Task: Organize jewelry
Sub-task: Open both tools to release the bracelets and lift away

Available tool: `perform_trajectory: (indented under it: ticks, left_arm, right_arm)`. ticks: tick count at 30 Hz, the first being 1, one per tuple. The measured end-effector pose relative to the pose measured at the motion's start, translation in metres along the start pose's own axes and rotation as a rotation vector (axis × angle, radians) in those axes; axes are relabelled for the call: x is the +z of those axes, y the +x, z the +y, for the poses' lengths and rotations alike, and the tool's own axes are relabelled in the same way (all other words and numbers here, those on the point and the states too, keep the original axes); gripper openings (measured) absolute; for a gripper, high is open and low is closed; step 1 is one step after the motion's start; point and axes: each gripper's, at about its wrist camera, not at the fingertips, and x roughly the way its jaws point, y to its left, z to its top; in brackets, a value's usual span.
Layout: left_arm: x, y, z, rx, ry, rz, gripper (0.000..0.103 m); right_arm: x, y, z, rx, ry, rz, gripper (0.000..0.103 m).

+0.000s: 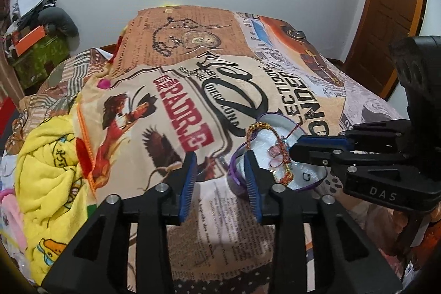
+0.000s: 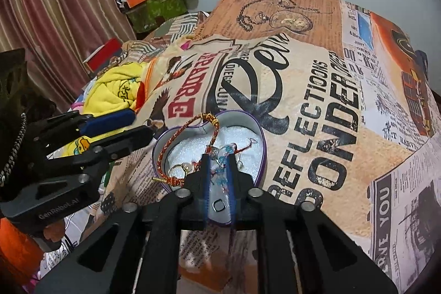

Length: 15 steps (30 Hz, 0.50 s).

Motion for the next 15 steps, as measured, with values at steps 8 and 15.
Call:
perform_trajectory:
  ticks: [8,15]
  left_arm:
    - [-0.008,-0.008,0.008,0.017,-0.028,0.016,0.037]
    - [-0.012,-0.018,-0.003,0.006,-0.028,0.032,0.039]
  right_arm:
    - [-0.001,-0.015,0.000,-0.035,0.007,-0.031,0.036]
    - [-0.010,-0.038,-0.009,-0.061,0.026,-0.054,0.037]
